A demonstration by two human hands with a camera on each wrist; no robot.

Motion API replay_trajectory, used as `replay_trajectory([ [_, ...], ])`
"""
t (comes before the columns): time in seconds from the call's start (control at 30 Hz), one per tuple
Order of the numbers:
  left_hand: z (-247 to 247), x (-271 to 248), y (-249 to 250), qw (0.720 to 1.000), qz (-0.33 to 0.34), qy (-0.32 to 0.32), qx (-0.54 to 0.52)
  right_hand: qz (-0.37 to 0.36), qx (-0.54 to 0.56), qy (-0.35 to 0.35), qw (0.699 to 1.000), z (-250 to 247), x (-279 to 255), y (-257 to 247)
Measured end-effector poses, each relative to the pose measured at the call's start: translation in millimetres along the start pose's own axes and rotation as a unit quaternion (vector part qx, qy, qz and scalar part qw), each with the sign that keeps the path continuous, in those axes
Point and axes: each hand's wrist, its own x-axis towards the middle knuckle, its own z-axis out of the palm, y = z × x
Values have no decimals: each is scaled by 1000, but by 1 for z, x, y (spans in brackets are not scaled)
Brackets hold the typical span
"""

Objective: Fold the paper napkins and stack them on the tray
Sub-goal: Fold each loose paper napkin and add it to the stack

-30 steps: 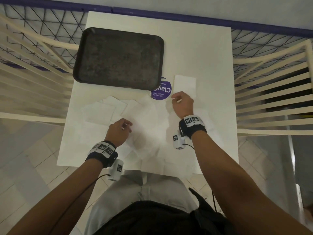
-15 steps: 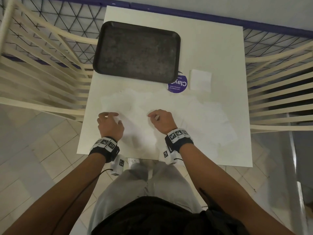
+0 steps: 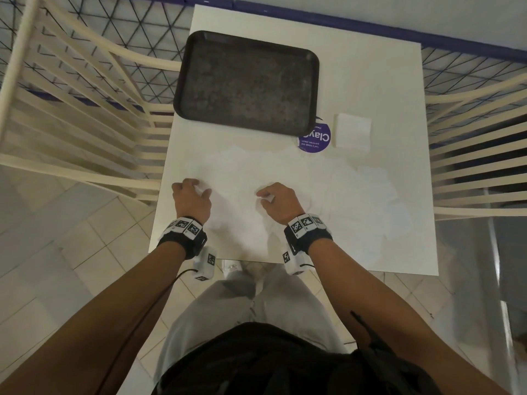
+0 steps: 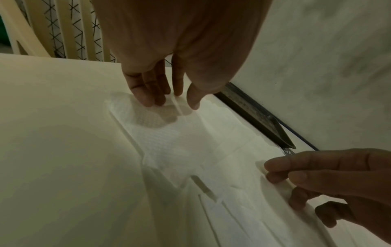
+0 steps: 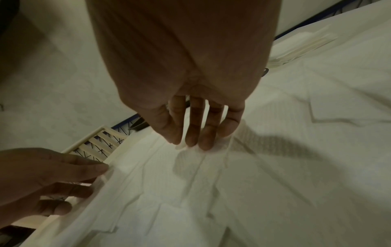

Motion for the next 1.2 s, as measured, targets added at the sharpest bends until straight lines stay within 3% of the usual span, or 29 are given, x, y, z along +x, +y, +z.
replay_trajectory([
  [0.2,-4,1,-1,997,-18,34,-60,9,14,8,1000,4,-1,1],
  [0.57,-12,-9,2,997,18,73,-30,11,11,0,1000,2,3,4],
  [0.9,-13,-17,4,975,160,150,-43,6,46,17,999,0,1,-18],
  [1.03,-14,-23,16,972,168,135,-88,7,83,14,996,-1,2,-30],
  [1.2,-14,-29,21,977,145,100,-121,70,184,-55,979,3,10,-41],
])
